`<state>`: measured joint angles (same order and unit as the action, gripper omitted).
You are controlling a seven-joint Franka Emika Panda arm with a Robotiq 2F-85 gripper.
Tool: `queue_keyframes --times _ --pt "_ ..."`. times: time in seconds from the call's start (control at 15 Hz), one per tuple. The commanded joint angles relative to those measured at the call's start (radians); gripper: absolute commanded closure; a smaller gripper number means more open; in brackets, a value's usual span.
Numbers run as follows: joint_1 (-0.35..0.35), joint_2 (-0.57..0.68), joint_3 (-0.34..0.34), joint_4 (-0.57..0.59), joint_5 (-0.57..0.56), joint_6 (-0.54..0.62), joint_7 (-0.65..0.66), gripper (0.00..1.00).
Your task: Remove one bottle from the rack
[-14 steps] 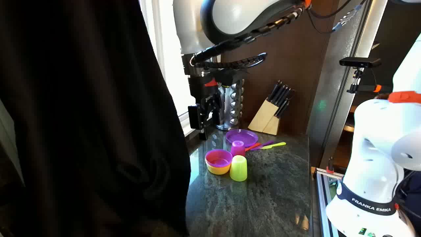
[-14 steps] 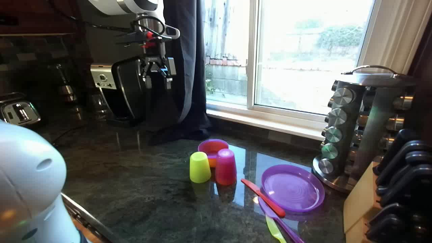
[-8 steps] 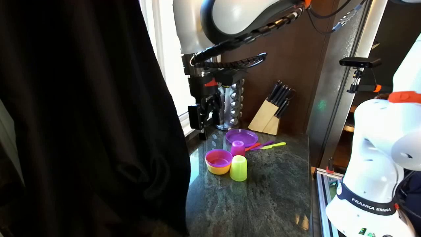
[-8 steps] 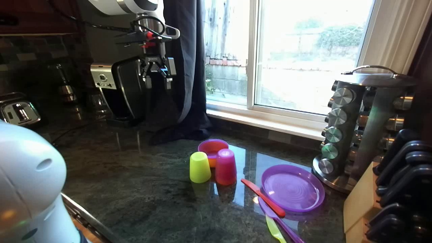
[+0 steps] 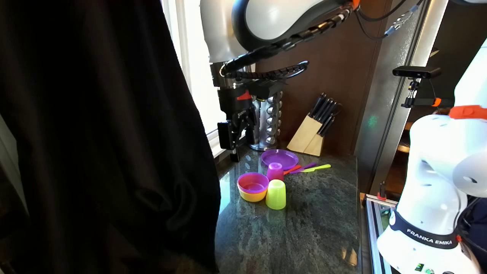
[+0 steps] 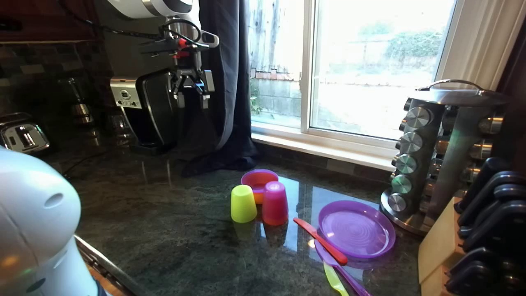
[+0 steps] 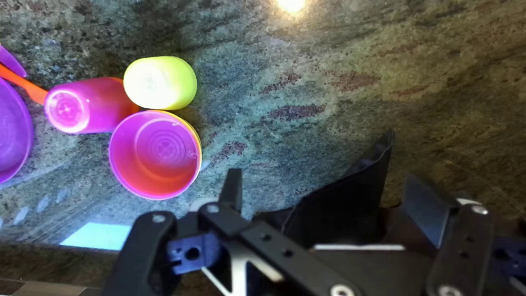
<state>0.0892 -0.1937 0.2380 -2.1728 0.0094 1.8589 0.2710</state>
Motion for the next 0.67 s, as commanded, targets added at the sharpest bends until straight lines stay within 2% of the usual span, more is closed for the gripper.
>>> queue_keyframes --times 0.0,0.27,0.6 --pt "0.011 -0.027 -0.03 -0.022 -0.009 0.016 0.005 0.0" --pt "-0.047 -0.168 -0.113 -0.136 -0.006 0.075 0.032 0.0" --pt "-0.184 -0.358 -0.238 -0.294 -0.048 0.105 0.05 0.0"
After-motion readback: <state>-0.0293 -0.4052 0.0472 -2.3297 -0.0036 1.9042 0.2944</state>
